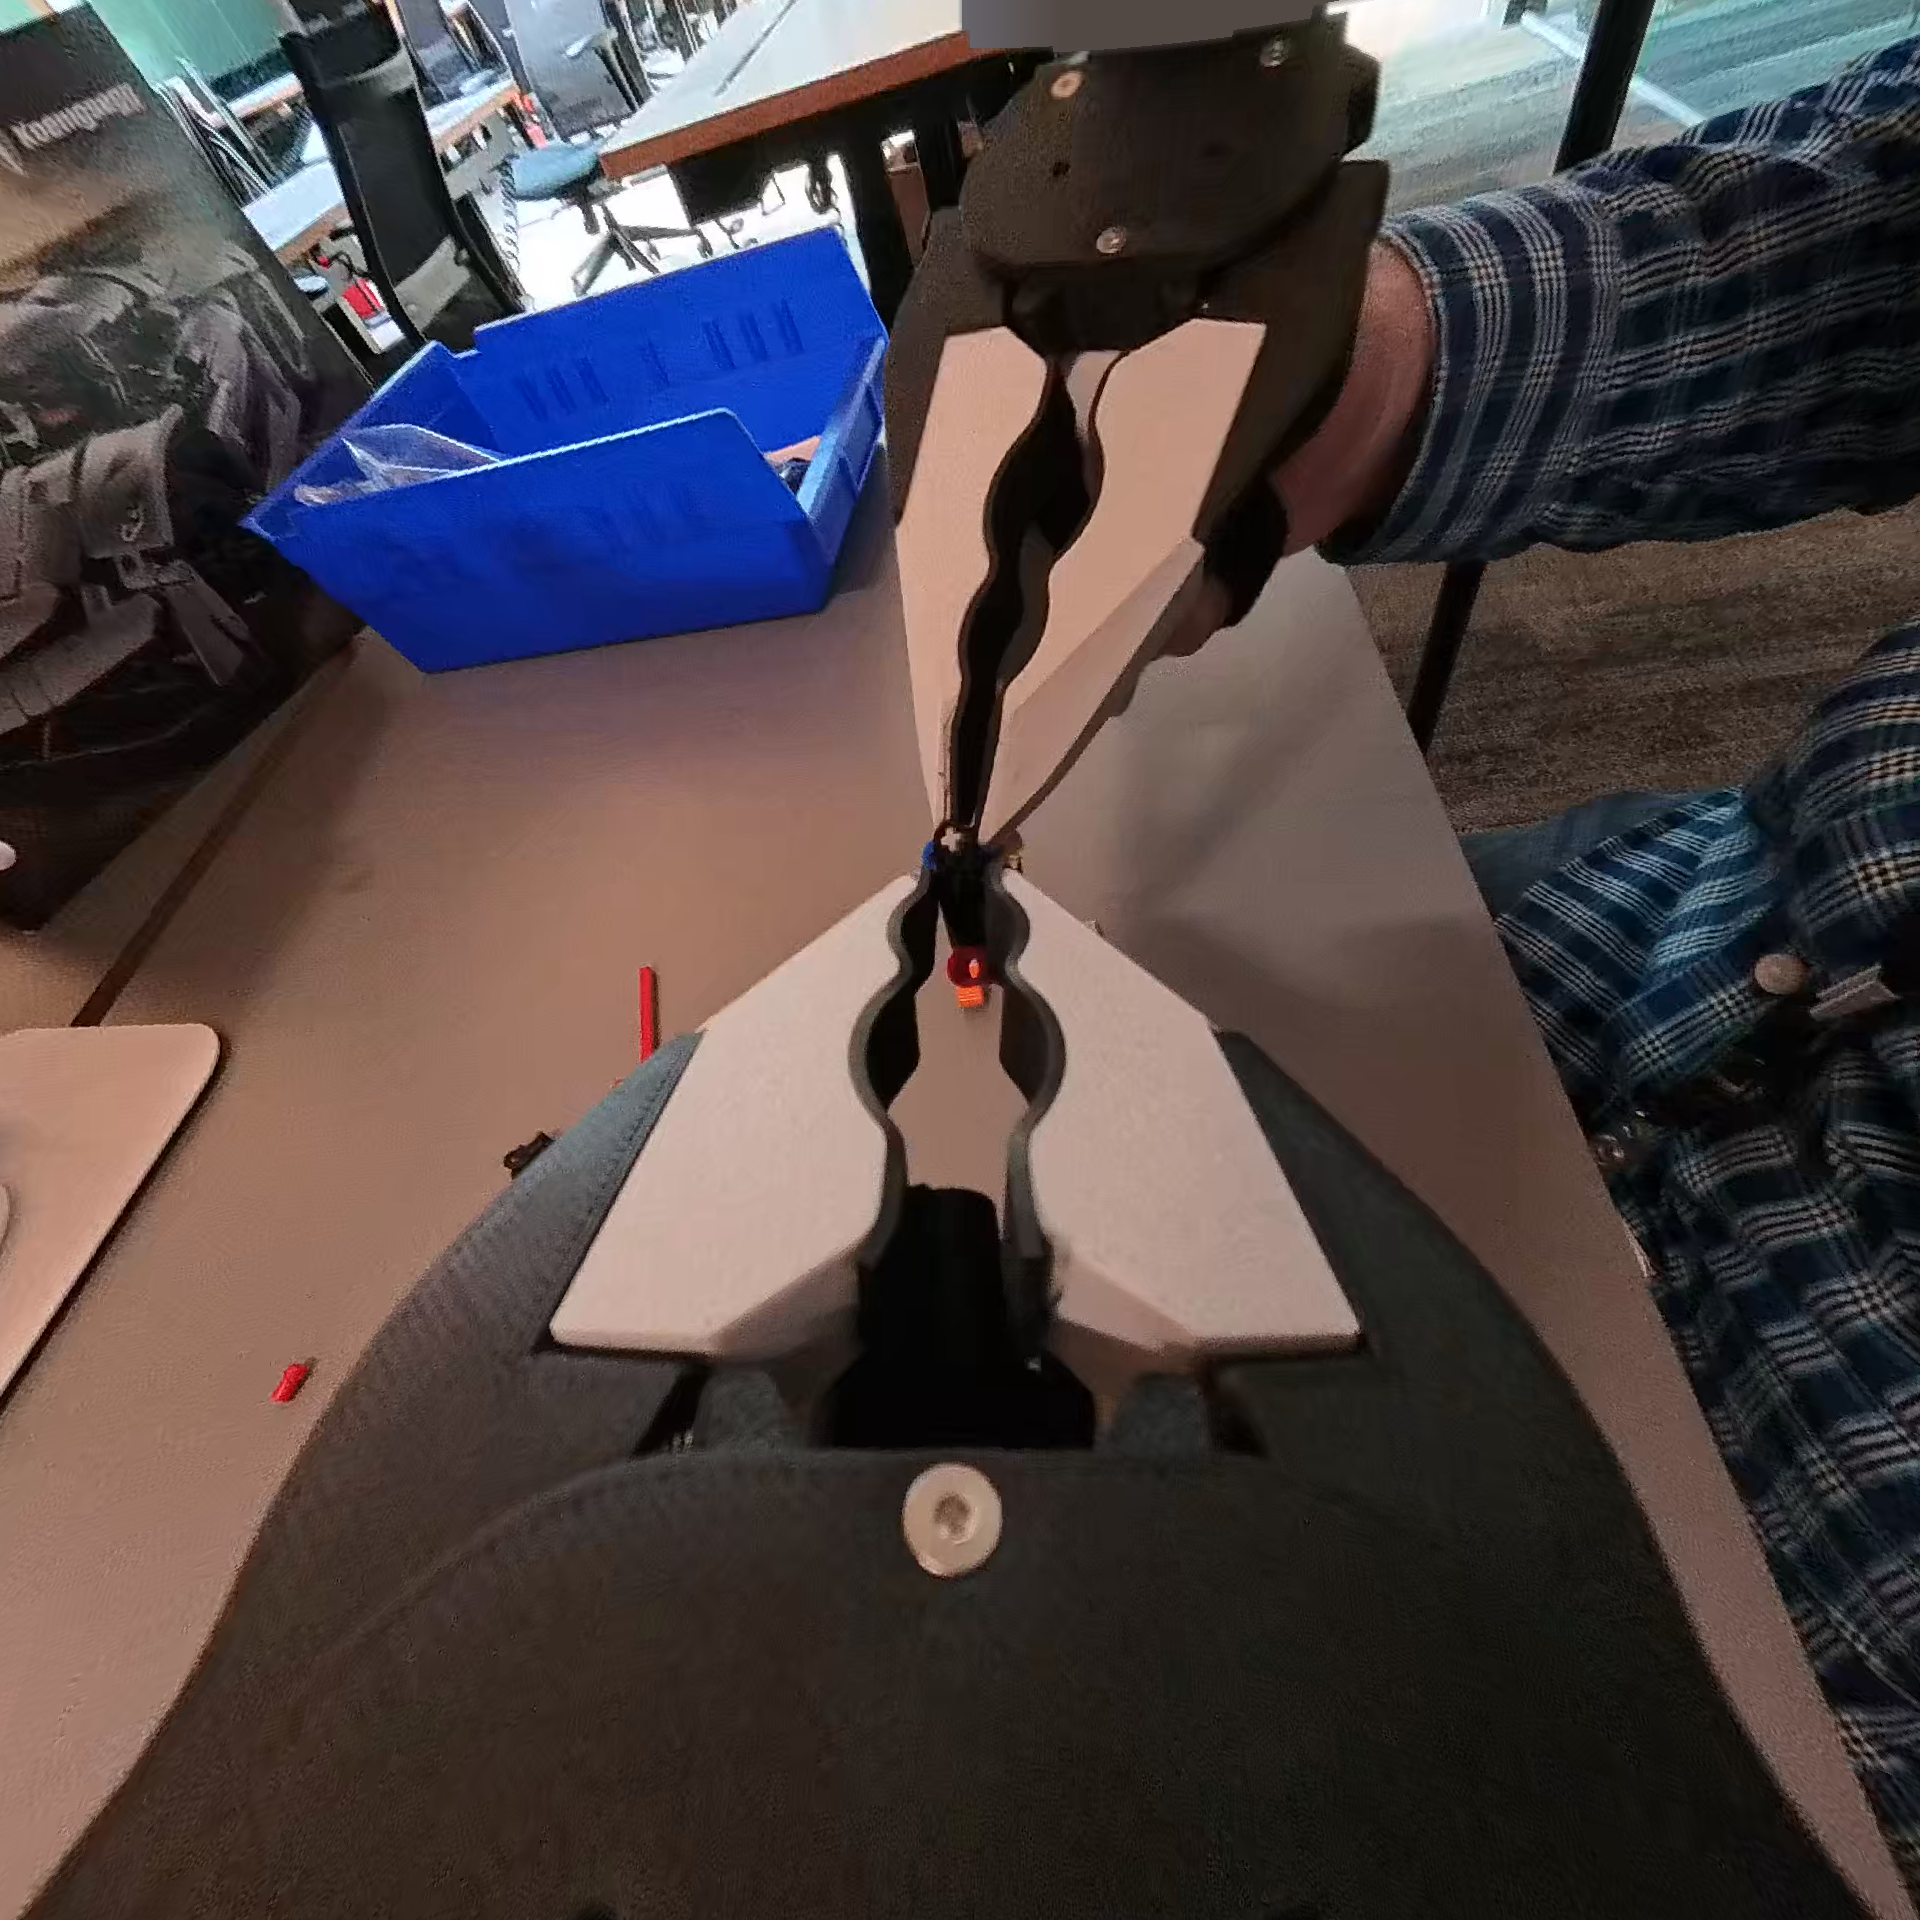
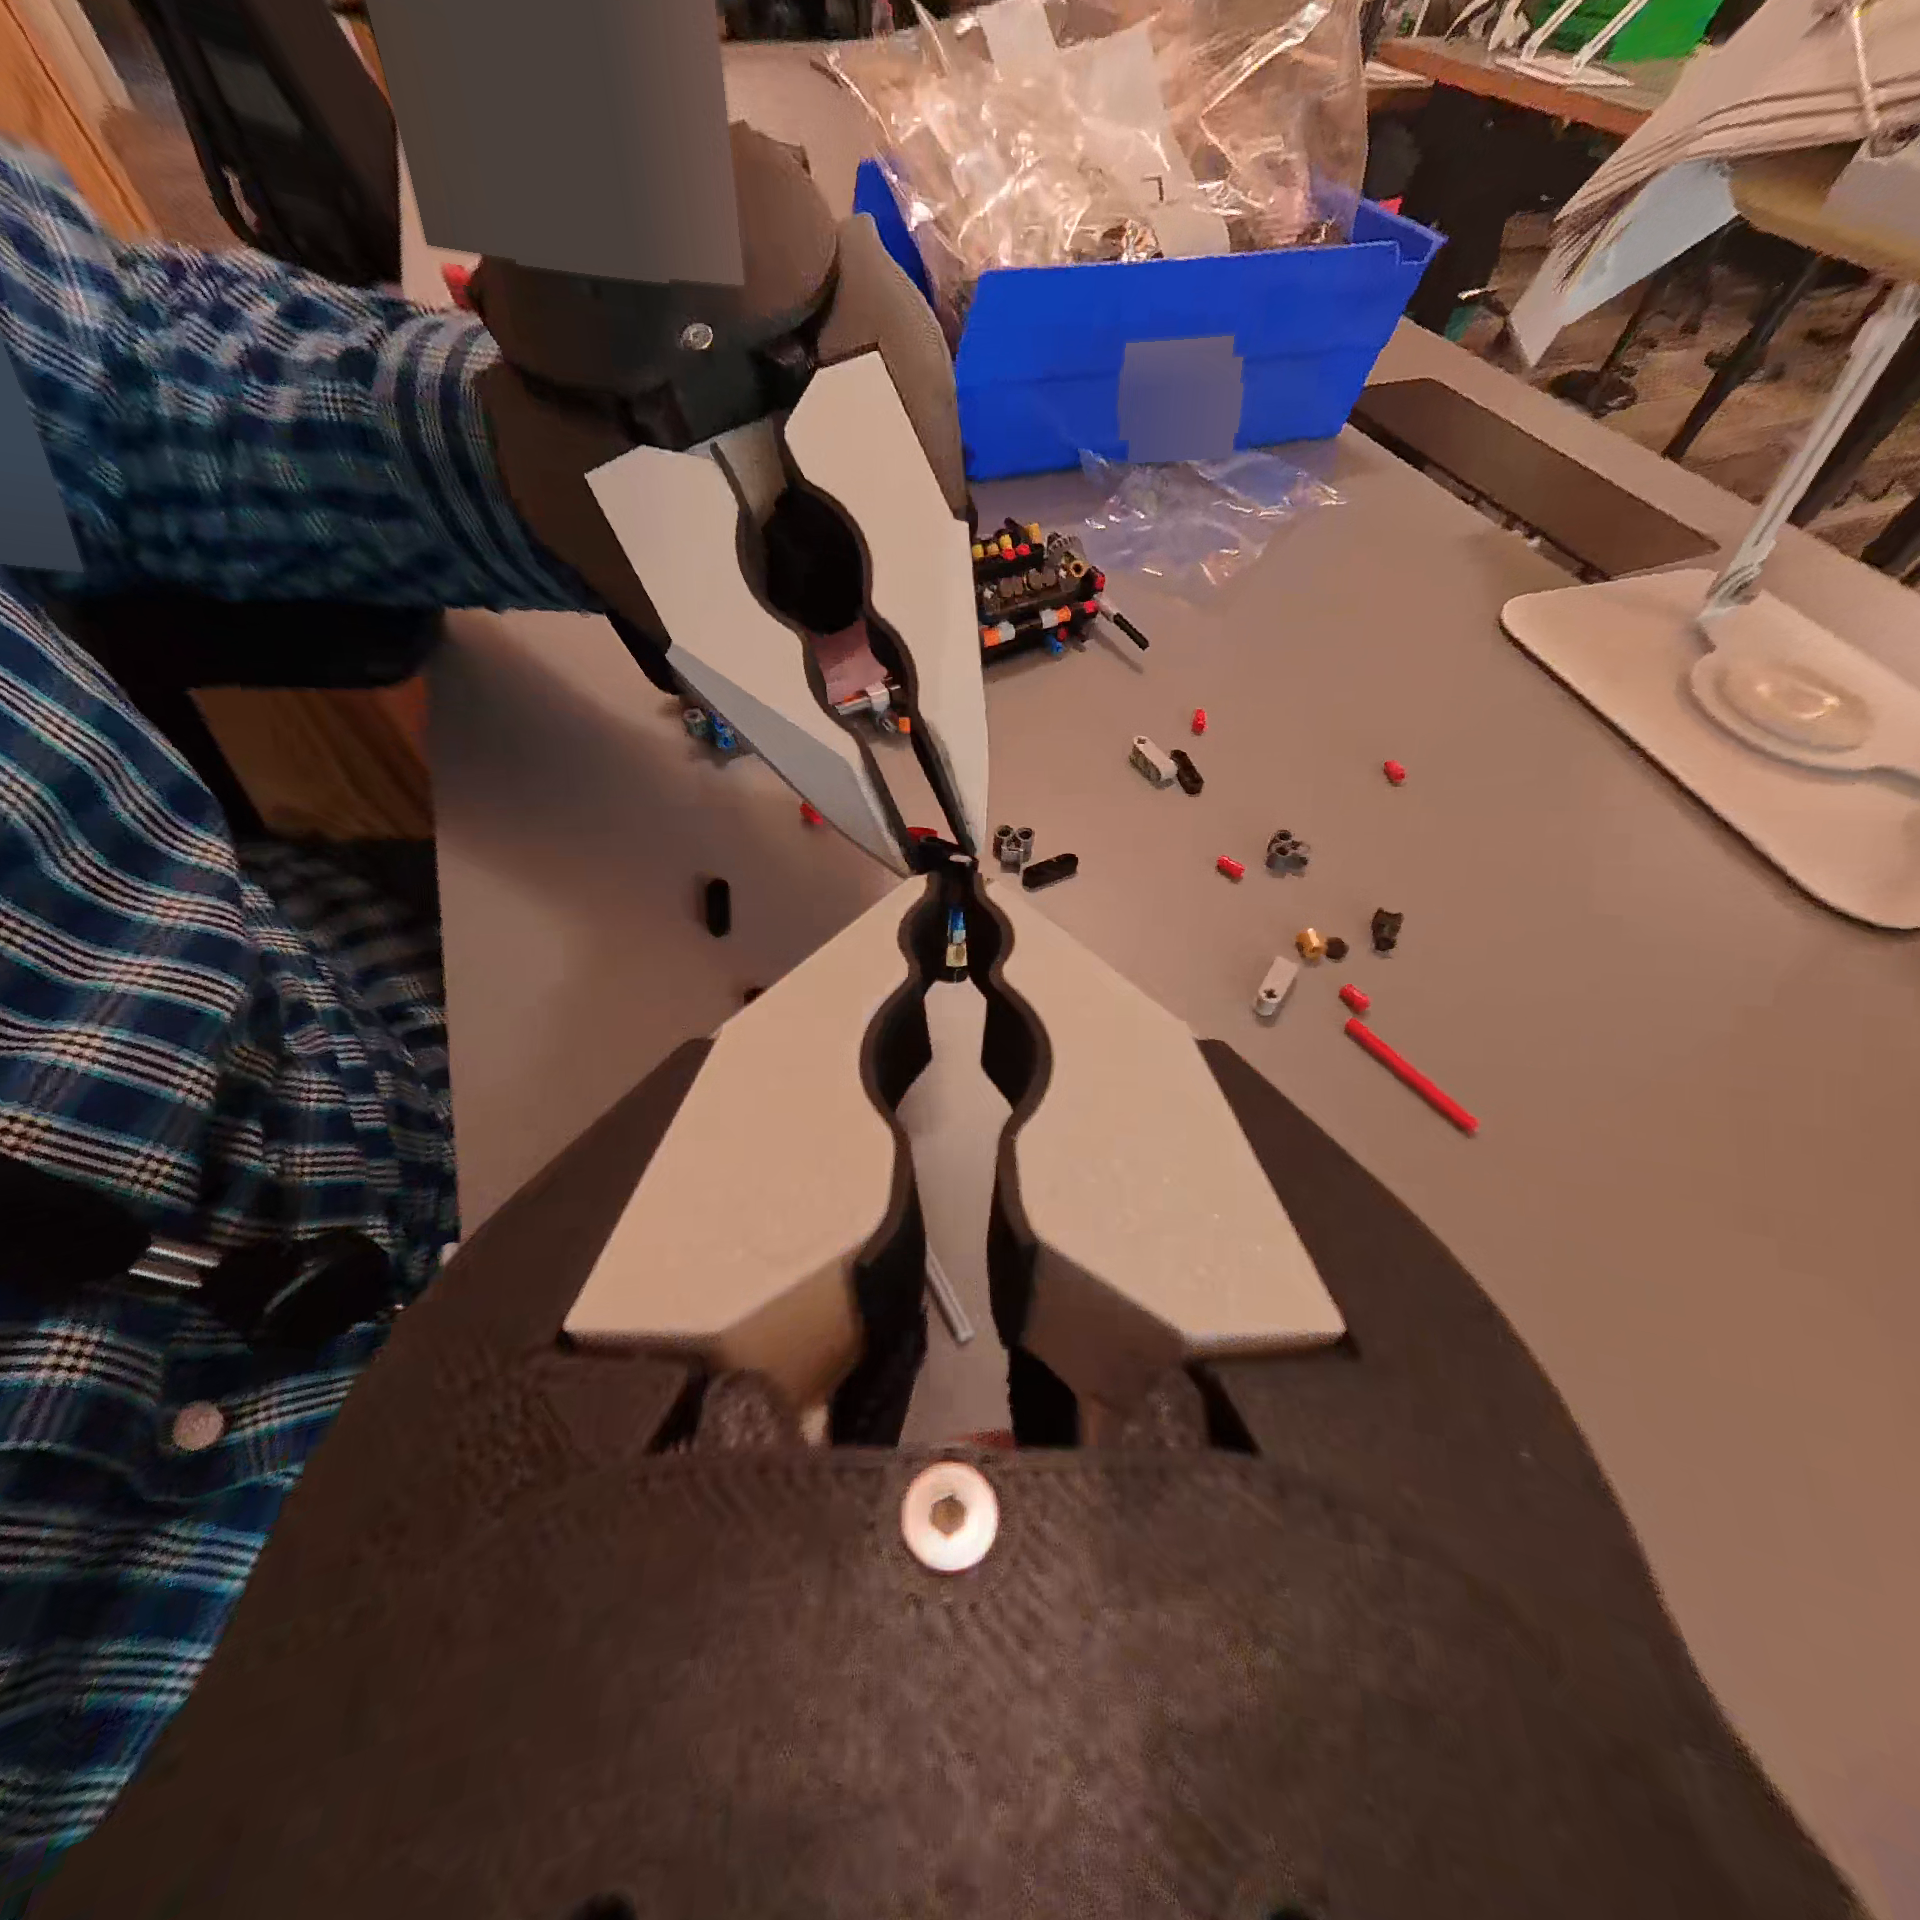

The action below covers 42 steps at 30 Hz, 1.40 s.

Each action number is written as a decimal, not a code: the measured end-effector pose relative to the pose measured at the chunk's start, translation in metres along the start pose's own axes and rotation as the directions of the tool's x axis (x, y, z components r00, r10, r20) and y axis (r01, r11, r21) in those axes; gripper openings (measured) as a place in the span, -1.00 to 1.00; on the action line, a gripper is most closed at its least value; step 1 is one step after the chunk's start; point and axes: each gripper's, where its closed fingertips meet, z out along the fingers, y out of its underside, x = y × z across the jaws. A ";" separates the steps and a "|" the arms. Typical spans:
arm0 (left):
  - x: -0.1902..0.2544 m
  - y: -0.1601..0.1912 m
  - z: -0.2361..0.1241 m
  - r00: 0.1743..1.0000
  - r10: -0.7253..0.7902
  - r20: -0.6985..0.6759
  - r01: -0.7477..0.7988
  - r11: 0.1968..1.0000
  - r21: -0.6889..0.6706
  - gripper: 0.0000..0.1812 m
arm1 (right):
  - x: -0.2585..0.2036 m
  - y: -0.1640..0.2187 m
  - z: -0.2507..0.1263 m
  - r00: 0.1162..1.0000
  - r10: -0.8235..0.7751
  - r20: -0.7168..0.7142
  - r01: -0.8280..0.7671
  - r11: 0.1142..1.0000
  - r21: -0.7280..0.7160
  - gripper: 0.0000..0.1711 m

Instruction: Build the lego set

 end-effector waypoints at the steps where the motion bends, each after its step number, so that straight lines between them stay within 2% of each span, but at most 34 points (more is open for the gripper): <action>1: 0.000 0.001 0.000 1.000 -0.003 -0.001 0.003 1.000 0.000 -0.92 | 0.000 0.000 0.000 1.000 -0.022 -0.009 0.022 1.000 -0.016 -1.00; 5: 0.003 0.002 0.003 1.000 -0.008 -0.008 0.008 1.000 -0.003 -0.92 | -0.003 0.003 0.004 0.996 -0.090 -0.010 0.089 0.994 -0.061 -1.00; 9: -0.002 -0.002 0.003 1.000 -0.016 0.024 0.015 1.000 0.027 -0.93 | 0.000 -0.001 0.002 0.995 -0.098 -0.034 0.097 0.995 -0.035 -1.00; 16: -0.009 -0.009 0.001 0.990 -0.130 0.046 0.124 0.986 0.109 -0.94 | 0.006 -0.007 -0.006 0.998 0.029 -0.051 -0.024 0.995 0.095 -1.00; 18: -0.024 -0.015 -0.009 0.974 -0.215 0.070 0.199 0.963 0.179 -0.95 | 0.013 -0.004 -0.011 0.995 0.081 -0.061 -0.073 0.990 0.123 -1.00; 20: -0.016 -0.008 -0.001 0.989 -0.133 0.070 0.124 0.985 0.116 -0.95 | 0.010 -0.009 -0.009 0.994 0.098 -0.044 -0.090 0.984 0.155 -1.00; 22: -0.005 -0.006 0.008 0.987 -0.155 0.032 0.150 0.981 0.121 -0.94 | 0.015 -0.012 -0.013 0.995 0.079 -0.064 -0.067 0.985 0.162 -1.00; 24: -0.012 -0.008 0.004 0.989 -0.138 0.060 0.130 0.983 0.128 -0.94 | 0.015 -0.007 -0.015 0.997 0.070 -0.045 -0.063 0.989 0.133 -1.00; 27: -0.007 -0.012 0.004 0.993 -0.111 0.029 0.106 0.985 0.137 -0.94 | 0.006 0.000 -0.009 0.999 -0.029 -0.026 0.030 0.998 0.051 -0.76; 28: -0.002 -0.013 0.005 0.995 -0.099 0.010 0.097 0.986 0.138 -0.94 | 0.004 0.001 -0.007 0.999 -0.054 -0.011 0.054 0.998 0.024 -0.69; 31: 0.009 -0.016 0.006 0.998 -0.044 -0.033 0.048 0.990 0.132 -0.94 | -0.005 0.006 -0.005 0.989 -0.120 0.082 0.123 0.992 -0.032 -0.75; 34: 0.018 -0.018 0.003 0.997 0.001 -0.083 0.011 0.990 0.139 -0.94 | -0.018 0.005 -0.007 0.966 -0.114 0.232 0.125 0.992 -0.034 -0.81; 39: 0.029 -0.024 -0.004 0.988 0.056 -0.142 -0.033 0.986 0.164 -0.93 | -0.034 -0.003 -0.013 0.889 0.020 0.457 -0.031 0.999 0.018 -0.82; 42: 0.028 -0.024 -0.005 0.989 0.073 -0.125 -0.053 0.986 0.155 -0.94 | -0.032 -0.007 -0.012 0.881 0.044 0.470 -0.078 0.995 0.054 -0.87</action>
